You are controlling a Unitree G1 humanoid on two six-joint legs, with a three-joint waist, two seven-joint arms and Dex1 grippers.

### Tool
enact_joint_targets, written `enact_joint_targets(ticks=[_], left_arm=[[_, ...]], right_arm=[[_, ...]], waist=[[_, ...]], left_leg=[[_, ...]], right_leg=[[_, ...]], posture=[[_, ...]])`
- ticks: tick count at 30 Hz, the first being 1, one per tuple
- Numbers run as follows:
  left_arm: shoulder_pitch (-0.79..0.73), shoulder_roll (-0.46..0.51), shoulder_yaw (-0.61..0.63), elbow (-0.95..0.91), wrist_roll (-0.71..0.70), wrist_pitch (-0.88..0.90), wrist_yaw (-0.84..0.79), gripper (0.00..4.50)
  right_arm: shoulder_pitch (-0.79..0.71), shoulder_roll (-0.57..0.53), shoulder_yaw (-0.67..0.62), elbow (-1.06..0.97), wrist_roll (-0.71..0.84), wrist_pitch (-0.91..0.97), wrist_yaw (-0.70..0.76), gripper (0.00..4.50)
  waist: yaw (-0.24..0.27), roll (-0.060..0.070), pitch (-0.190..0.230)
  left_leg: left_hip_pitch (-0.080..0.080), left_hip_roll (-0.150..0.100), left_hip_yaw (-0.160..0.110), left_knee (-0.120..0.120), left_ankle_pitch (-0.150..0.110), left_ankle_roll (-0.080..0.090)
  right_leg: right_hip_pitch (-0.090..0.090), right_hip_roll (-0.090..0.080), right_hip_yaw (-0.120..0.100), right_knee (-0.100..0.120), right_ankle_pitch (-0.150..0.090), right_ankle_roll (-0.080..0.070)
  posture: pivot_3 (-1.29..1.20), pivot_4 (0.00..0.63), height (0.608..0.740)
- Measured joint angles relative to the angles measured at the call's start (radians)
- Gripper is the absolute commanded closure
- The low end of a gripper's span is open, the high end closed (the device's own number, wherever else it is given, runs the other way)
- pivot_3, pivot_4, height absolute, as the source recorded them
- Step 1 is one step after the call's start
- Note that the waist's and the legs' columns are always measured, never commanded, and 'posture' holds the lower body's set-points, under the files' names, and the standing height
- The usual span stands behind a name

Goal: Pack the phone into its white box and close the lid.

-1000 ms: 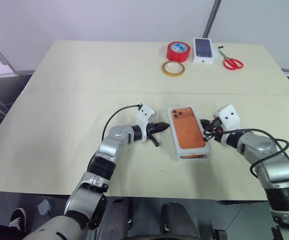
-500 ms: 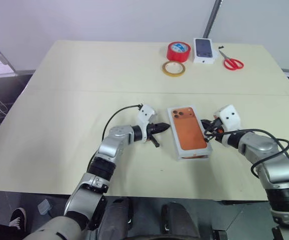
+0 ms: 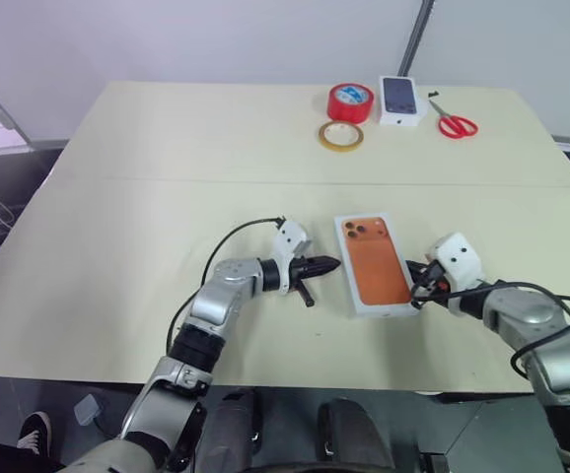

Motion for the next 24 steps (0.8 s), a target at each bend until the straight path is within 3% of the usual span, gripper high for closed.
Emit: enact_joint_targets(ticks=[13, 24], left_arm=[[0.029, 0.037, -0.035, -0.031, 0.001, -0.003, -0.011, 4.5], [-0.007, 0.005, -0.011, 0.022, -0.003, -0.002, 0.04, 4.5]], right_arm=[[0.002, 0.006, 0.013, 0.0, -0.059, -0.029, 0.018, 4.48], [0.002, 0.01, 0.016, 0.001, -0.078, -0.029, 0.029, 4.48]], waist=[[0.0, 0.0, 0.0], [0.001, 0.0, 0.0]], left_leg=[[0.0, 0.0, 0.0, 0.0, 0.0, 0.0], [0.0, 0.0, 0.0, 0.001, 0.0, 0.0]], right_leg=[[0.0, 0.0, 0.0, 0.0, 0.0, 0.0], [0.0, 0.0, 0.0, 0.0, 0.0, 0.0]], posture=[[0.0, 0.15, 0.728], [0.0, 0.15, 0.728]])
